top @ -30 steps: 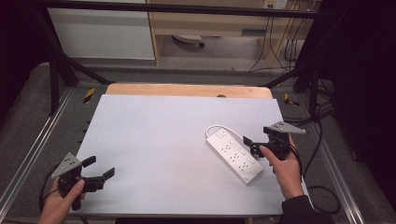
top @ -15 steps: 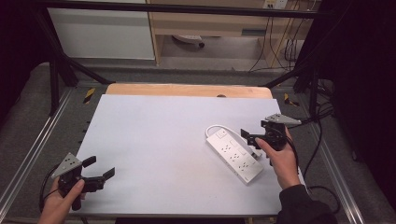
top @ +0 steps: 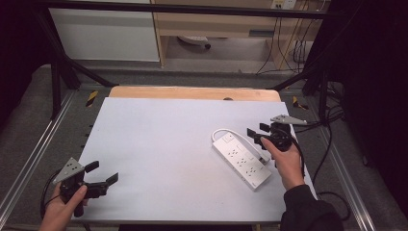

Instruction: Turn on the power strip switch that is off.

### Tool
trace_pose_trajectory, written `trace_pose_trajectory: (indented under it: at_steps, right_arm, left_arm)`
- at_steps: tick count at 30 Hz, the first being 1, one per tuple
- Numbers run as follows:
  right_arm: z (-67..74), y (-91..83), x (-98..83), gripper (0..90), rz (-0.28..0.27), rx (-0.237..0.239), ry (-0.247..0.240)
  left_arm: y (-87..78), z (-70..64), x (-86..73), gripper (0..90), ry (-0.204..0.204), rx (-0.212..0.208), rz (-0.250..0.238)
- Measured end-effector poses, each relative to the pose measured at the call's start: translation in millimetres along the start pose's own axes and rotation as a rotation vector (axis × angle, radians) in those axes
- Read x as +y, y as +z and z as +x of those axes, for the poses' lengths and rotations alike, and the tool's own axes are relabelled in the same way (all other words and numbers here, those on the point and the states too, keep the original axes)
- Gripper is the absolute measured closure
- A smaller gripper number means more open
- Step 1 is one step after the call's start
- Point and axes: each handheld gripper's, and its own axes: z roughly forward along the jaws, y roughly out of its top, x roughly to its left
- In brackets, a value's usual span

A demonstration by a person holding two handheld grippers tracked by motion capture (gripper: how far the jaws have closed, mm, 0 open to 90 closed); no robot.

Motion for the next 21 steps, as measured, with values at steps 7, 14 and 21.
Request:
trace_pose_trajectory:
  at_steps: [7, 14, 21]
  right_arm:
    - [-0.1, 4.7, -1.2, 54.1, 0.017, -0.024, -0.008]
    - [3.8, 13.1, -3.1, 71.6, 0.041, -0.038, -0.037]
    - [11.8, 19.4, -5.2, 80.6, 0.05, -0.028, -0.06]
  left_arm:
    - [0.2, 0.0, -0.1, 6.8, 0.003, -0.002, 0.001]
    - [0.1, -0.2, -0.2, 7.0, 0.004, -0.003, 0.002]
    - [-0.1, -0.2, 0.0, 7.1, 0.005, -0.004, 0.002]
